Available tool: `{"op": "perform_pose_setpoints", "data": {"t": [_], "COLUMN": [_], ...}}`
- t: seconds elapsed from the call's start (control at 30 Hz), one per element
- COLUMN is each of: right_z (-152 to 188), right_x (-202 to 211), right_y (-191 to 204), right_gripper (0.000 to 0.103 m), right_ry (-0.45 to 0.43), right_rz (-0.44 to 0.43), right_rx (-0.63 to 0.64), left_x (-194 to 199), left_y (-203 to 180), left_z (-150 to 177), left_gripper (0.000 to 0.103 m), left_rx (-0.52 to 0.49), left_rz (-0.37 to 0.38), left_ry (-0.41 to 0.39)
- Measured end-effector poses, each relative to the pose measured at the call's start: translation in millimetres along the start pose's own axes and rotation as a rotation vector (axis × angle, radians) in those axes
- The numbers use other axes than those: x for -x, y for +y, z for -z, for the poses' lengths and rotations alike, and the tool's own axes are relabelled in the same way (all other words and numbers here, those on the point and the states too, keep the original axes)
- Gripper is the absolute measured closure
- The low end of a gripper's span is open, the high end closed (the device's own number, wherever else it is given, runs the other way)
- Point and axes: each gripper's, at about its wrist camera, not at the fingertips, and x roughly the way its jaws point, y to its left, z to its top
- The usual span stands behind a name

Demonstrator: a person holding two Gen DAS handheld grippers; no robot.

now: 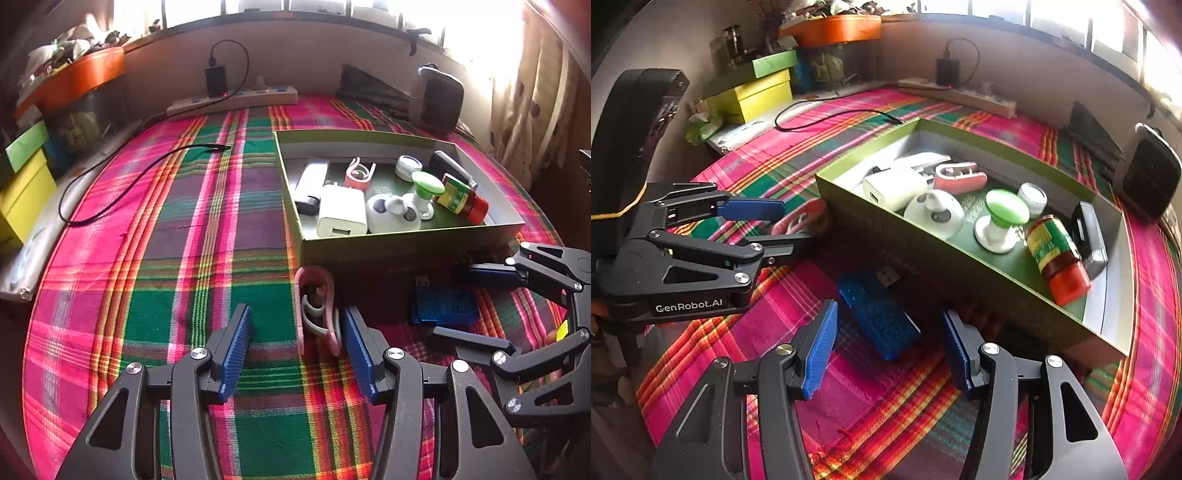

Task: Organize rigid objects
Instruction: 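Grasp the pink-white cable winder with the left tool while the right tool grasps the blue USB meter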

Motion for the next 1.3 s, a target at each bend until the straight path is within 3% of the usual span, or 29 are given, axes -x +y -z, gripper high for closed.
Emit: {"op": "perform_pose_setpoints", "data": {"t": [0.4,0.47,0.77,0.97,1.1,1.3], "right_z": [0,1,5,10,13,18], "right_x": [-2,-1,2,7,9,12], "right_y": [8,9,9,14,14,14], "right_gripper": [0.049,0.059,0.079,0.080,0.080,0.080], "right_ry": [0.005,-0.001,-0.011,-0.014,-0.019,-0.021], "right_rz": [-0.017,-0.010,-0.003,0.016,0.028,0.040], "right_rx": [0.062,0.071,0.071,0.083,0.071,0.056], "left_x": [-1,0,2,3,5,6], "left_y": [5,7,8,9,9,6], "left_z": [-2,-2,0,1,2,3], "left_gripper": [0.053,0.053,0.057,0.065,0.076,0.077], "left_rx": [0.029,0.047,0.044,0.042,0.042,0.033], "left_rz": [-0.027,-0.015,-0.032,-0.047,-0.033,-0.008], "left_ry": [0.004,0.006,-0.007,-0.014,-0.019,-0.022]}}
